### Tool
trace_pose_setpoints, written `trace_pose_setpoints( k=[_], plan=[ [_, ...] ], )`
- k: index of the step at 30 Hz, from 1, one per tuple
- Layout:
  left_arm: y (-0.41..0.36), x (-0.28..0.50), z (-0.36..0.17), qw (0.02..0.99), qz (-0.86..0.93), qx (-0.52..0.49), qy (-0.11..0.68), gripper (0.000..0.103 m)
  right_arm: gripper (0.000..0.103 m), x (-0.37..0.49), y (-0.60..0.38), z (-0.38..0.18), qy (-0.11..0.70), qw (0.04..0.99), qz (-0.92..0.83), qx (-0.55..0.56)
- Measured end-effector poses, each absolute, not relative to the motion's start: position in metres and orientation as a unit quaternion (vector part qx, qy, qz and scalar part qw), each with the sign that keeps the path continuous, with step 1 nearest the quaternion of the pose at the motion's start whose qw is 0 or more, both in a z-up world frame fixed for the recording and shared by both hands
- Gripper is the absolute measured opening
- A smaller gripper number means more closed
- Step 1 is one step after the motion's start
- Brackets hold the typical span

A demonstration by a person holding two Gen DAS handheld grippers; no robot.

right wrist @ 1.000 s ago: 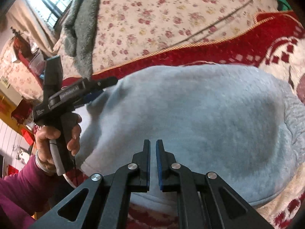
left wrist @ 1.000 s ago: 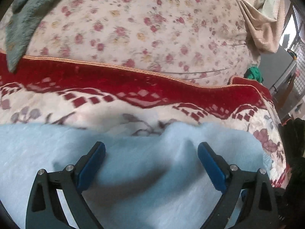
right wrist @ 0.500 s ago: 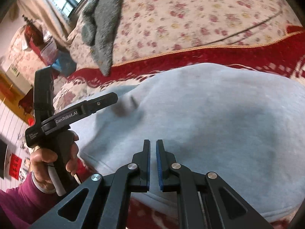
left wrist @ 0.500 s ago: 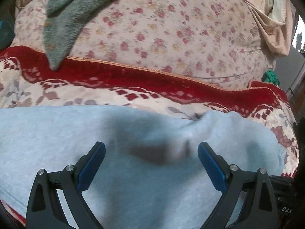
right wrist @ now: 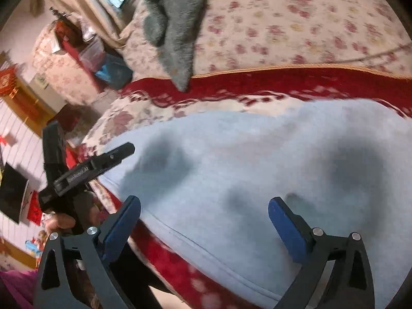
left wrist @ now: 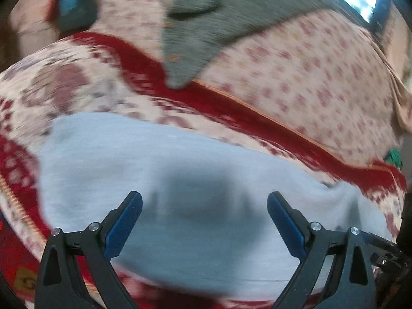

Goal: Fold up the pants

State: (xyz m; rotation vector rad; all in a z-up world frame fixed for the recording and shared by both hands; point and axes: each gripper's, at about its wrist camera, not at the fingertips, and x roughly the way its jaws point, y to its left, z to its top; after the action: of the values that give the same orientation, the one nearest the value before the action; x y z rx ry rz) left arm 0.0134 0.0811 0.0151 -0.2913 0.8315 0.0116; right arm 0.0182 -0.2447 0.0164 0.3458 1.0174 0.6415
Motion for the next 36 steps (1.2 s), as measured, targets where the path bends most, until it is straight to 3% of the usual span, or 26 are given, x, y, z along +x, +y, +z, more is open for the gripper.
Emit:
trace_pose_setpoints(
  k=[11,18,26,30,36],
  plan=[
    [0.208,-0.023,0.012,0.890,0.096,-0.287,0.342,0.097,0.102,0.061,-0.126,0.030,0.494,0.790,0.362,0.036],
    [0.253,-0.030,-0.017,0.857,0.145,-0.316,0.380,0.097,0.101,0.068,-0.046,0.035,0.457,0.792,0.404,-0.039],
    [0.262,-0.024,-0.035,0.846,0.070,-0.367,0.380,0.097,0.101,0.100,0.029,0.030,0.448,0.781,0.430,-0.072],
    [0.251,-0.012,-0.057,0.832,0.071,-0.350,0.424,0.097,0.101,0.115,0.058,0.024,0.451,0.780,0.425,-0.087],
    [0.250,-0.013,-0.063,0.833,0.068,-0.335,0.435,0.096,0.099,0.125,0.084,-0.029,0.498,0.753,0.396,-0.164]
  ],
)
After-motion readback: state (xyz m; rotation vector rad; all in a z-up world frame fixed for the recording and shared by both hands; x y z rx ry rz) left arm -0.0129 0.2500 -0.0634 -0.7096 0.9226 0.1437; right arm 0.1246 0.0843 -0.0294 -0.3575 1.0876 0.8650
